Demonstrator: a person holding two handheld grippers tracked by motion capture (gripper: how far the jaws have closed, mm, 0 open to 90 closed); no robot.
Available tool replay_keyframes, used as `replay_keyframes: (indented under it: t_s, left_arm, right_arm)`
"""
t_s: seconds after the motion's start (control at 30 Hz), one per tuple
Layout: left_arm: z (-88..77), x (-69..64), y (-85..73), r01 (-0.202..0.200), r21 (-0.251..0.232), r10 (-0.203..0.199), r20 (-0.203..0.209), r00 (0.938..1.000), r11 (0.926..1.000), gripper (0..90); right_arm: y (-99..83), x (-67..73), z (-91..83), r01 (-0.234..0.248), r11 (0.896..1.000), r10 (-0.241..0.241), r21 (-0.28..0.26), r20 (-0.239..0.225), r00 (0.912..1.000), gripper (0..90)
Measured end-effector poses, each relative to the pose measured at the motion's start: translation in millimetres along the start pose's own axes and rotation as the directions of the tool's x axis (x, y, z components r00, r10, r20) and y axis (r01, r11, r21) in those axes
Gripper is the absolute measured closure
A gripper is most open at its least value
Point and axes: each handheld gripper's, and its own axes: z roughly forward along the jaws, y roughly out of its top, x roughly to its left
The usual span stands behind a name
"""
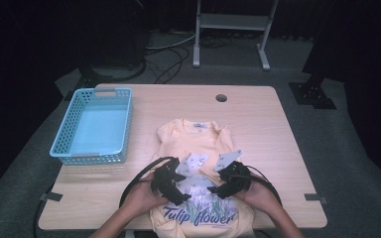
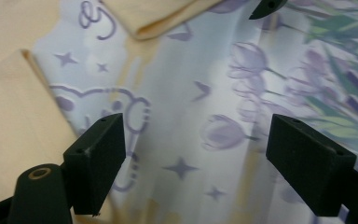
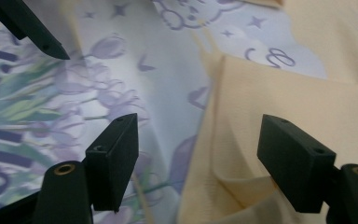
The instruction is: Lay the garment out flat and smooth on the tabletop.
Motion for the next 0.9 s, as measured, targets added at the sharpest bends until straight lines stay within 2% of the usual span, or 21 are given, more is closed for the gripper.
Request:
replay_keyframes:
  t_s: [0.13,0.2,0.3,0.37,0.63,0.73,0.77,0.87,0.9]
  left_arm:
    - [7.6,13.7,4.4,0.006,0.026,-0.006,-0.021,0.9998,0.9996,18.7]
    - [9.9,18.2,3.9,0.034,0.028,-0.034,-0.001,0.9994,0.9990,16.3]
    - [9.9,17.6,0.2,0.059,0.017,-0.060,0.027,0.9978,0.9981,16.3]
    - [9.6,16.4,-0.9,0.056,0.014,-0.056,0.027,0.9981,0.9983,15.5]
    - [2.6,-9.1,-11.1,0.056,0.014,-0.056,0.037,0.9978,0.9984,12.4]
    - [0.8,-15.8,-13.8,0.046,0.013,-0.046,0.038,0.9982,0.9989,12.3]
    - [-1.5,-22.1,-16.1,0.035,0.017,-0.035,0.042,0.9985,0.9993,12.4]
    - [-3.6,-26.8,-17.3,0.028,0.018,-0.029,0.051,0.9983,0.9994,12.8]
    - [-4.8,-27.5,-17.7,0.020,0.005,-0.020,0.055,0.9983,0.9998,14.1]
  right_arm:
    - [-3.0,-13.5,6.0,-0.037,0.999,0.037,0.018,0.017,0.9992,27.7]
    - [-4.7,-16.1,8.5,-0.043,0.999,0.042,0.029,0.013,0.9990,27.6]
    - [-6.0,-17.2,8.5,-0.056,0.998,0.057,0.031,-0.010,0.9984,27.7]
    - [-6.7,-16.2,8.2,-0.049,0.998,0.049,0.031,-0.022,0.9985,27.5]
    - [-7.7,-2.3,5.5,0.002,0.999,0.001,0.044,-0.059,0.9982,27.3]
    - [-9.3,3.8,4.0,0.010,0.999,-0.007,0.043,-0.069,0.9976,27.2]
    - [-10.3,6.2,3.6,0.013,0.999,-0.010,0.038,-0.073,0.9973,27.3]
    - [-13.3,13.2,2.0,0.016,1.000,-0.014,0.025,-0.076,0.9970,27.3]
    - [-13.8,14.7,1.4,0.021,0.999,-0.019,0.026,-0.075,0.9970,27.3]
